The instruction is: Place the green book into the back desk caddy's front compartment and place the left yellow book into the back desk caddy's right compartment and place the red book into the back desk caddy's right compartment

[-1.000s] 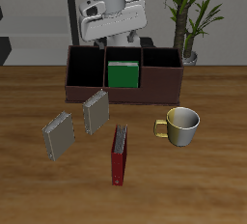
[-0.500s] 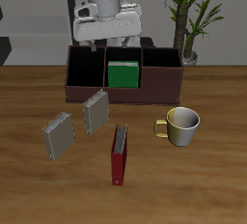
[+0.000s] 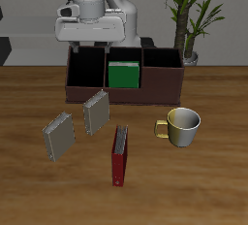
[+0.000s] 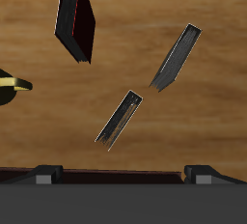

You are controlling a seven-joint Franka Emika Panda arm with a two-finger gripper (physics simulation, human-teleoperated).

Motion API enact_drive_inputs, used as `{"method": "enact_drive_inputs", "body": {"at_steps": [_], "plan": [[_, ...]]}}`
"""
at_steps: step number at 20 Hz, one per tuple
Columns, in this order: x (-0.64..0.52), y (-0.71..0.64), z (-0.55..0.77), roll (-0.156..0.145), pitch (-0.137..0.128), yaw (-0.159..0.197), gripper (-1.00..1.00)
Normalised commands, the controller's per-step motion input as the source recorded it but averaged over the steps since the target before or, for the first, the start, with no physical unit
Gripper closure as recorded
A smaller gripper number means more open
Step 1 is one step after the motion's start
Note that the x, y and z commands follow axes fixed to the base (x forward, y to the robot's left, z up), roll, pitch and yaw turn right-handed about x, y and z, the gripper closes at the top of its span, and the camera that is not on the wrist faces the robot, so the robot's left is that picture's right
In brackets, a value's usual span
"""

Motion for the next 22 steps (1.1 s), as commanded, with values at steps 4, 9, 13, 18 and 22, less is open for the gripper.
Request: {"method": "enact_drive_inputs", "body": {"at_steps": [4,9,13,18,22], "plan": [[0.07,-0.37,-0.08,-0.044,-0.006,-0.076,-1.00],[0.13,-0.30,-0.11,-0.087,-0.025,-0.091,-1.00],[0.23,-0.07,-0.24,0.016,-0.013,-0.113,-1.00],[0.27,-0.06,-0.26,-0.027,-0.056,-0.044,-1.00],[0.10,0.16,-0.30,-0.083,0.001,-0.026,-1.00]]}}
